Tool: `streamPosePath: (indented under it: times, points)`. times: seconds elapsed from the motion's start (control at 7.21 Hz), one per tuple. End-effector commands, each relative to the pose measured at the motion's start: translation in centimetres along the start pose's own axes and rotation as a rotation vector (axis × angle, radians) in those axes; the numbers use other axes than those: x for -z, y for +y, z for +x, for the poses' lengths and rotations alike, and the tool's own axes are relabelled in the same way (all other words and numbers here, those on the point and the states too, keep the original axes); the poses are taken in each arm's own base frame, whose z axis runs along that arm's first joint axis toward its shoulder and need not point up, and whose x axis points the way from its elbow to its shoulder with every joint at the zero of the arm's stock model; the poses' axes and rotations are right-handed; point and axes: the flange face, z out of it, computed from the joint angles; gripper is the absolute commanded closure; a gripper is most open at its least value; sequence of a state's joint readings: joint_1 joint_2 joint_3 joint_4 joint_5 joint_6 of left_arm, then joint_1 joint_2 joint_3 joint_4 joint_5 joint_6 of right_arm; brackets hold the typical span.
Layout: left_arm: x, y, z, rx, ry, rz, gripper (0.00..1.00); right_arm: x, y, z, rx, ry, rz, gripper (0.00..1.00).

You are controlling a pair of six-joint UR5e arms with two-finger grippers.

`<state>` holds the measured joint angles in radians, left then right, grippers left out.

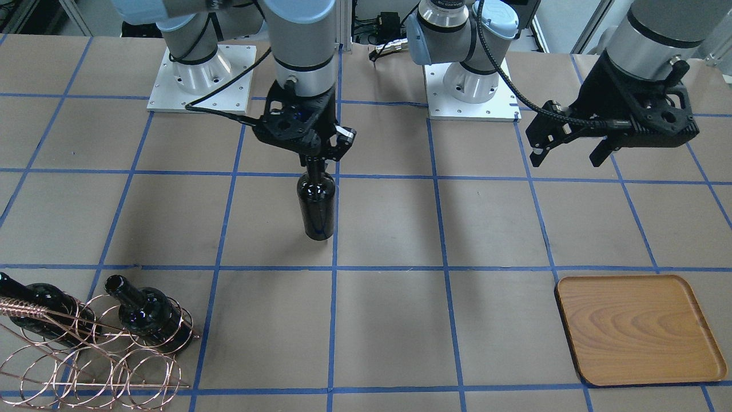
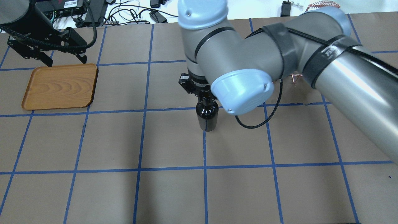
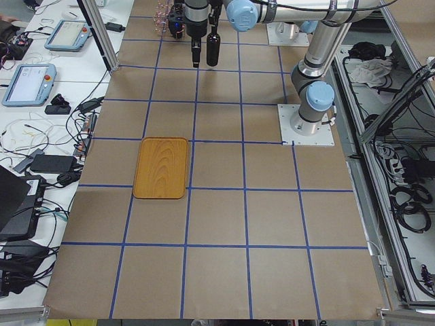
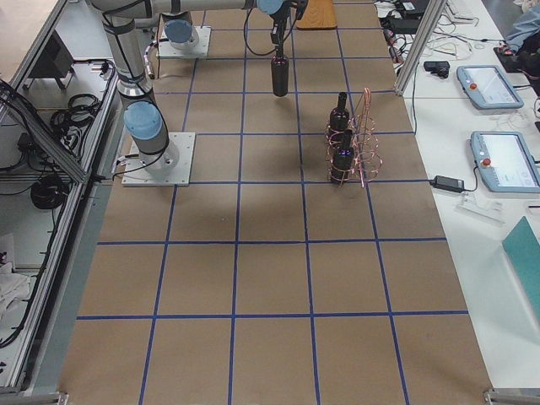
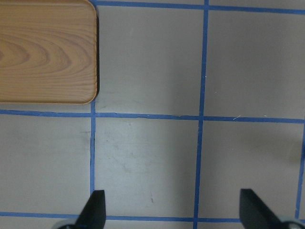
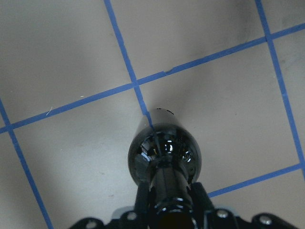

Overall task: Take wine from basket and place on tray
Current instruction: 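Carry the bottle to the table center and stand it upright, release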

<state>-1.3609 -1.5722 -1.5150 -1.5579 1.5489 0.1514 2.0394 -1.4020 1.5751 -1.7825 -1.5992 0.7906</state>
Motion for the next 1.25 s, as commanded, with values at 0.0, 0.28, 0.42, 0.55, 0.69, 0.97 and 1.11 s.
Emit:
streamPosePath:
  times: [0.0, 0.28, 0.42, 0.55, 0.69, 0.97, 1.11]
  points:
    - [0.0, -0.4, -2.6, 0.021, 0.004, 0.008, 0.0, -0.2, 2.3, -1.9, -0.022, -0.011, -0.002, 0.8]
    - [0.0, -0.5, -2.9, 0.021, -0.004, 0.009, 0.0, -0.4, 2.4, -1.8, -0.032, 0.0, -0.008, 0.8]
    - [-0.1, -0.4, -2.9, 0.021, -0.004, 0.007, 0.0, -0.6, 2.3, -1.9, -0.032, -0.004, -0.01, 0.79]
    - [-0.2, -0.4, -2.8, 0.019, 0.001, 0.006, 0.0, -1.3, 2.4, -2.3, -0.038, 0.005, -0.018, 0.78]
    - [-0.1, -0.3, -2.7, 0.02, 0.003, 0.002, 0.0, -1.6, 2.8, -2.7, -0.041, 0.009, -0.02, 0.76]
    - [-0.5, -0.2, -2.3, 0.012, 0.01, -0.012, 0.0, -1.8, 2.6, -2.7, -0.026, 0.015, -0.009, 0.4]
    - [-0.6, -0.1, -1.9, 0.007, 0.014, -0.023, 0.0, -1.4, 2.3, -3.1, -0.026, -0.017, 0.018, 0.0]
